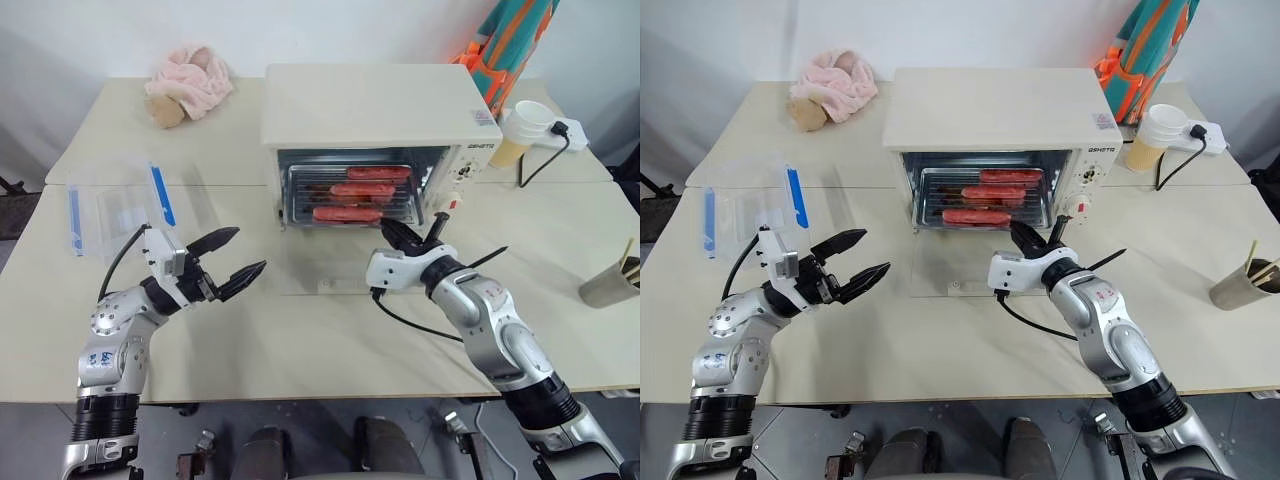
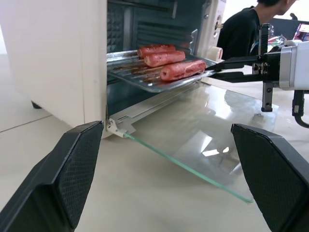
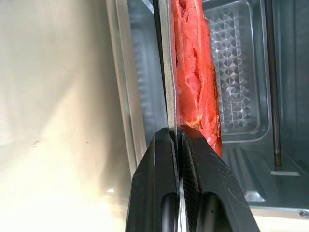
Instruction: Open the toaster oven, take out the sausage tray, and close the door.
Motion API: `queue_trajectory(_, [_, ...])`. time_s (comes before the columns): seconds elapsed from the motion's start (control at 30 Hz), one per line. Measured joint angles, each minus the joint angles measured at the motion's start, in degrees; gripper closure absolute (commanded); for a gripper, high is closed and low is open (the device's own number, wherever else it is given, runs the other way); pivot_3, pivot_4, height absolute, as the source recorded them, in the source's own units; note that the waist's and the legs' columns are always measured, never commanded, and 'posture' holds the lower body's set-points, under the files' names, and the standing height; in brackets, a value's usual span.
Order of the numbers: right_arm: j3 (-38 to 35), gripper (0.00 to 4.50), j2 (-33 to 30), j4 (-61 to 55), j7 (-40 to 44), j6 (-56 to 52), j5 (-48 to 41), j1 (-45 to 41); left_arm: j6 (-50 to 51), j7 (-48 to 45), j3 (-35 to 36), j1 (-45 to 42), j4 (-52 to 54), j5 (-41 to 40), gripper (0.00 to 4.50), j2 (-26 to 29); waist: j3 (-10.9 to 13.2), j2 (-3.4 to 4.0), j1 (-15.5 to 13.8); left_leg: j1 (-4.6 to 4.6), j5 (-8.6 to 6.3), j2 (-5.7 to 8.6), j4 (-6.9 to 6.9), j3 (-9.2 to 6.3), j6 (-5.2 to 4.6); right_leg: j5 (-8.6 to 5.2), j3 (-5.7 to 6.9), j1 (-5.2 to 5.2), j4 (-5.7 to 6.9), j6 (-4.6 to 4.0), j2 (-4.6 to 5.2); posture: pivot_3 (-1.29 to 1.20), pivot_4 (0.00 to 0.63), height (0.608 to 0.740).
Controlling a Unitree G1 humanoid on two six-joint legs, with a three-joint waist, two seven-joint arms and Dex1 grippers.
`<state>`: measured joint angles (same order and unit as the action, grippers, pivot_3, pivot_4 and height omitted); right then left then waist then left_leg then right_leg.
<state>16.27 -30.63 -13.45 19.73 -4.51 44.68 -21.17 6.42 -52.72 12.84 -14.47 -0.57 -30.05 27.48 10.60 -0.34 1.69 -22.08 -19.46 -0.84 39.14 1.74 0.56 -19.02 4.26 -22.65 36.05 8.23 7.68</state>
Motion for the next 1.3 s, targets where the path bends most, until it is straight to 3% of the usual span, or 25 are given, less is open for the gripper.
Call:
queue_trajectory(0.43, [-5.2, 4.49, -1.6, -10.8, 2.1, 2.0, -0.2, 11.2, 1.4, -1.2, 0.3, 0.1, -0.1, -0.6, 0.00, 0.9, 0.0, -0.01, -0.5, 0.00, 0.00, 0.02, 0.04, -0.03, 0.00, 0.00, 0.01, 0.04, 0.02, 0.00, 0.01, 0.00, 0.150, 0.740])
queue_trajectory(0.73, [-8.9, 4.49, -3.6, -13.6, 1.8, 6.3, -0.7, 18.7, 7.7, -4.6, 0.6, 0.5, 0.0, -3.7, 0.00, 4.9, 0.0, -0.03, -0.5, 0.11, 0.05, 0.03, 0.08, 0.02, 0.00, 0.01, -0.07, 0.15, 0.03, -0.02, 0.01, 0.00, 0.150, 0.740])
queue_trajectory(0.83, [-10.3, 4.49, -4.3, -13.8, 1.6, 8.2, -0.8, 20.3, 17.8, -4.1, 0.7, -0.3, -0.1, -8.6, 0.00, 7.1, 0.0, -0.03, -0.7, 0.11, 0.05, 0.03, 0.09, 0.03, -0.01, 0.01, -0.12, 0.15, 0.03, -0.01, 0.01, 0.00, 0.150, 0.740])
queue_trajectory(1.0, [-12.3, 4.49, -5.9, -14.0, 1.3, 11.6, -1.1, 22.4, 50.4, 2.8, 1.6, -9.7, -1.2, -24.2, 0.00, 11.9, 0.0, -0.04, -1.3, 0.18, 0.05, 0.04, 0.17, -0.06, -0.01, 0.01, -0.20, 0.17, 0.22, -0.01, 0.02, 0.00, 0.150, 0.740])
queue_trajectory(1.2, [-12.9, 4.49, -7.0, -14.6, 1.2, 15.4, -1.8, 22.5, 72.3, 14.5, 4.3, -18.6, -5.1, -34.9, 0.00, 7.4, 0.0, -0.06, -1.4, 0.54, 0.05, 0.05, 0.08, -0.06, 0.00, 0.01, -0.47, 0.21, 0.49, -0.01, 0.01, 0.00, 0.150, 0.740])
queue_trajectory(1.3, [-13.2, 4.49, -7.1, -14.8, 1.3, 16.9, -2.5, 22.5, 78.9, 22.1, 6.1, -22.4, -7.6, -37.7, 0.00, 1.2, 0.0, -0.09, -1.5, 0.61, 0.05, 0.06, 0.09, -0.04, 0.00, 0.01, -0.59, 0.22, 0.51, -0.01, 0.01, 0.00, 0.150, 0.740])
